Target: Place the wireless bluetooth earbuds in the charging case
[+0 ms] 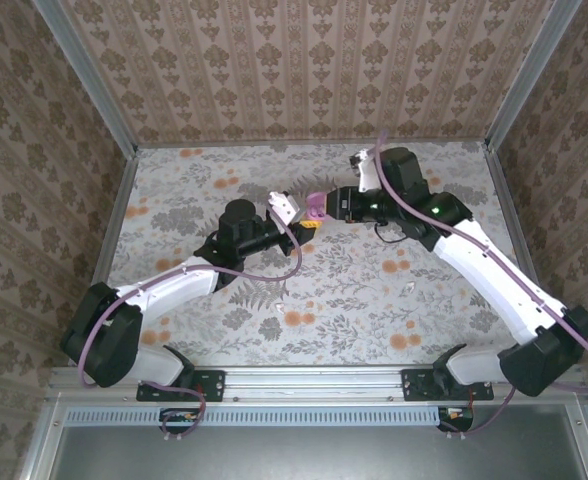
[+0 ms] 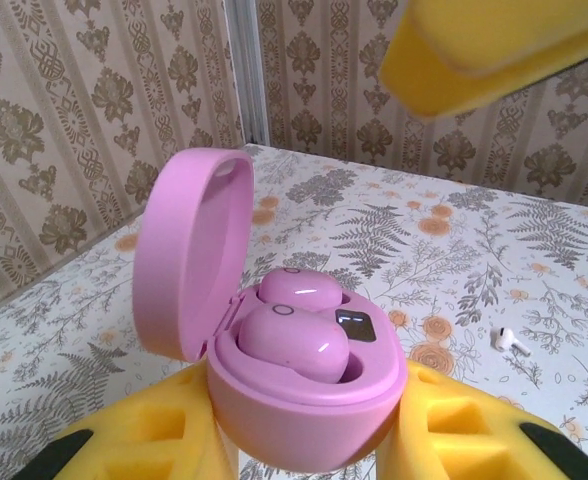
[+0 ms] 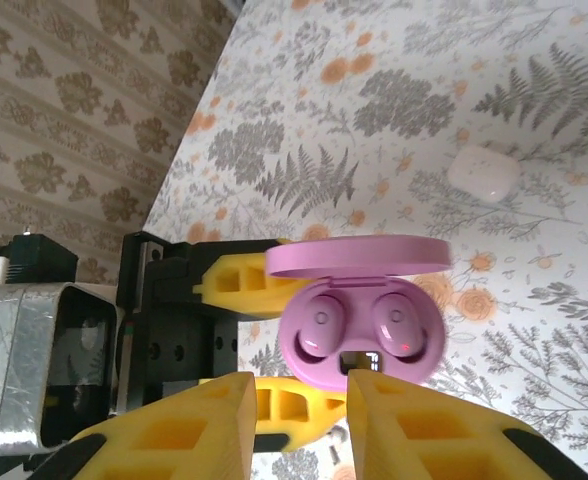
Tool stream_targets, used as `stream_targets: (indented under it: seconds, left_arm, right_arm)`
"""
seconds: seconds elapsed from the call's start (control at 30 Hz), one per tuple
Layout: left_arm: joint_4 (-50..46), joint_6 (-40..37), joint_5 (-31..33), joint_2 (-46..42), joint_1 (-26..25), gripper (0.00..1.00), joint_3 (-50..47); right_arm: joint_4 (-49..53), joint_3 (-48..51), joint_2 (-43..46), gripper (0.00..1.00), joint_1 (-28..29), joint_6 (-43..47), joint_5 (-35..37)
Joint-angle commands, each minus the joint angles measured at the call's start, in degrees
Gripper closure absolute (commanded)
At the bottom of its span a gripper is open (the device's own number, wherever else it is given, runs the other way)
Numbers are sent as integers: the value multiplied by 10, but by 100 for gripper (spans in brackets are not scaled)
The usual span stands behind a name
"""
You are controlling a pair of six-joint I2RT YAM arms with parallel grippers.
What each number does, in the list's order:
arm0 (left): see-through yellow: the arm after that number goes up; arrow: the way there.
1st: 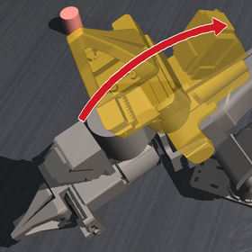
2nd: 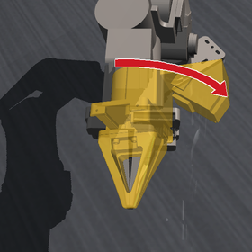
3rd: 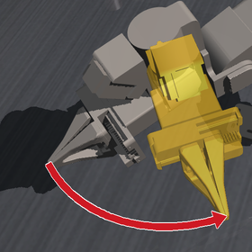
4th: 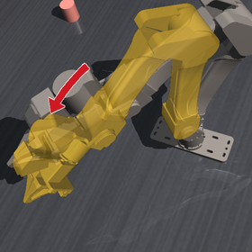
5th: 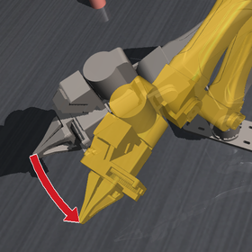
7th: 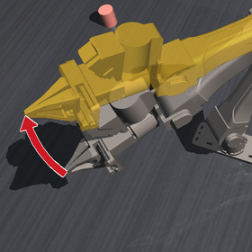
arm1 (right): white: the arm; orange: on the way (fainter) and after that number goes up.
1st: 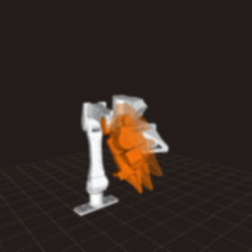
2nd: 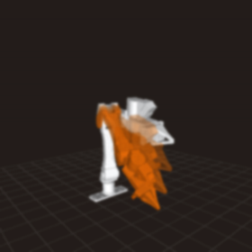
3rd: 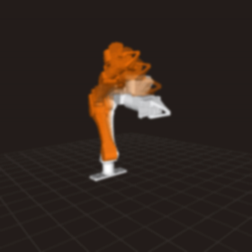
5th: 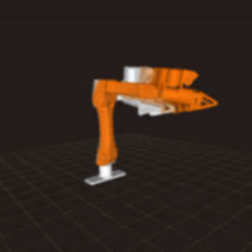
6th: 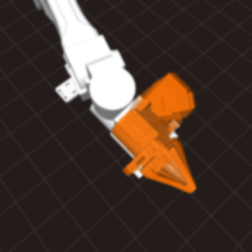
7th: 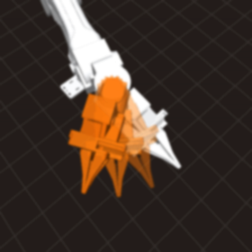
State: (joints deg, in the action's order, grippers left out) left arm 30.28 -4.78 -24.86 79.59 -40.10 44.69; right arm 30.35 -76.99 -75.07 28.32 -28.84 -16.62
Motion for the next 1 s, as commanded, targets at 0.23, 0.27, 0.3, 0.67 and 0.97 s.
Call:
stream_targets:
  seconds: [0.23,0.27,0.3,0.67,0.97]
  left_arm:
    - [32,-6,-43,-26,-7,67,16]
    - [31,-6,-48,-27,-8,67,17]
    - [29,-6,-51,-27,-11,67,20]
    - [12,-8,-70,-24,-22,67,35]
    - [9,-13,-66,-25,-23,67,40]
  right_arm:
    - [-58,37,40,57,-102,-60,-36]
    - [-59,32,32,57,-107,-65,-55]
    - [-61,26,24,57,-110,-71,-74]
    - [-104,-9,-43,52,-111,-147,-170]
    - [-67,-31,-100,50,-110,-130,-212]
